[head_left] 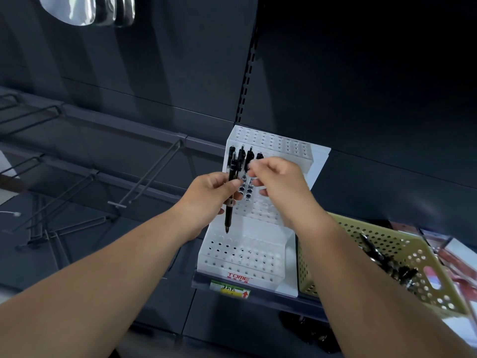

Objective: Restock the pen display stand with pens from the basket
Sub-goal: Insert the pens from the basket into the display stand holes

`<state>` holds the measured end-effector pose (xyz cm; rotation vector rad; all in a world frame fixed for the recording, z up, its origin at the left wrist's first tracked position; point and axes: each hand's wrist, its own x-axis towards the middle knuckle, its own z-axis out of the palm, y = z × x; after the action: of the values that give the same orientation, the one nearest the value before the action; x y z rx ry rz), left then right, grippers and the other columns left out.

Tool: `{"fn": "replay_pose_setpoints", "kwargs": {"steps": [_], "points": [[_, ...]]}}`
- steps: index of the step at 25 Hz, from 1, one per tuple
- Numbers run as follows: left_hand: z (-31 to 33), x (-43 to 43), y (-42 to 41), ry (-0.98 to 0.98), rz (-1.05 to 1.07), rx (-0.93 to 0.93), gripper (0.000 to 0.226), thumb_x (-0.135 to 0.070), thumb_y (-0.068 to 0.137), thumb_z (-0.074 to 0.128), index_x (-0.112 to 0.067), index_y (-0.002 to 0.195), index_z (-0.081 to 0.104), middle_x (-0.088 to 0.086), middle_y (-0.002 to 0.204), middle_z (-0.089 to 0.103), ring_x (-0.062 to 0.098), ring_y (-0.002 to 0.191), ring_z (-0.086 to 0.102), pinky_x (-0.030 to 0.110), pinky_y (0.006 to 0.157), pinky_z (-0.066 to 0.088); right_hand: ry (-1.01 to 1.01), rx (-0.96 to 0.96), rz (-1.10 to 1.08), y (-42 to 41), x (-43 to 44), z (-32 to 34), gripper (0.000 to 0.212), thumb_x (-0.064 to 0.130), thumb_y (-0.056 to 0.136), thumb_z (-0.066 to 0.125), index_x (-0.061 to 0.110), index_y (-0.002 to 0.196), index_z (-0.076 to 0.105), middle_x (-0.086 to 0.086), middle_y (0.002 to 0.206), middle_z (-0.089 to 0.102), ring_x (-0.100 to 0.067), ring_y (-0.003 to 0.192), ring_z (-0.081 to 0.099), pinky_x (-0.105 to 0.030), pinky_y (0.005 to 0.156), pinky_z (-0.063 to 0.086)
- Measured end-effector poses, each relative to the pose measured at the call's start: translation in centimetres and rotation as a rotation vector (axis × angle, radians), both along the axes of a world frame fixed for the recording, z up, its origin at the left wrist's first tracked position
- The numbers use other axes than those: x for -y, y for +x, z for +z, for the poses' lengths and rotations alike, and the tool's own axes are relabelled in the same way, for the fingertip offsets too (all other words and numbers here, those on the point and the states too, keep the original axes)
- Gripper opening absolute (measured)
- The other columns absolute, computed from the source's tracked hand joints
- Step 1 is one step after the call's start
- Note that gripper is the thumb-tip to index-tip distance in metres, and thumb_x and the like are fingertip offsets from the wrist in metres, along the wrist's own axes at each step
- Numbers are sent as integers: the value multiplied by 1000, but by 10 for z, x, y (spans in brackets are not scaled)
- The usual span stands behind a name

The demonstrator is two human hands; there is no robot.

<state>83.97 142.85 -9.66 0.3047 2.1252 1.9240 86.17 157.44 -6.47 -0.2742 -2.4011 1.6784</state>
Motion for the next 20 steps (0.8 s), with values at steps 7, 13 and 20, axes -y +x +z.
{"fn": "replay_pose_setpoints", "kwargs": {"steps": [7,13,20], "points": [[6,-15,11,-32,-67,-67,14,-25,95,56,-19,92,68,-1,77,69,9,69,57,12,56,44,-39,26,111,17,-8,9,7,18,94,62,24,95,64,10,87,66,4,76,60,-12,69,46],[2,-23,4,-148,-46,-189,15,-29,92,62,-20,101,69,-6,97,70,4,86,62,18,80,48,-57,-119,-57,15,-23,19,6,15,93,62,15,98,66,1,89,68,-5,80,62,-28,80,54],[-14,-14,-10,-887,-164,-656,50,-40,94,53,-17,138,46,2,142,44,20,133,37,33,105,34,107,-353,-217,-9,-38,20,20,15,92,61,31,80,62,7,79,67,-13,76,64,-42,83,56]]}}
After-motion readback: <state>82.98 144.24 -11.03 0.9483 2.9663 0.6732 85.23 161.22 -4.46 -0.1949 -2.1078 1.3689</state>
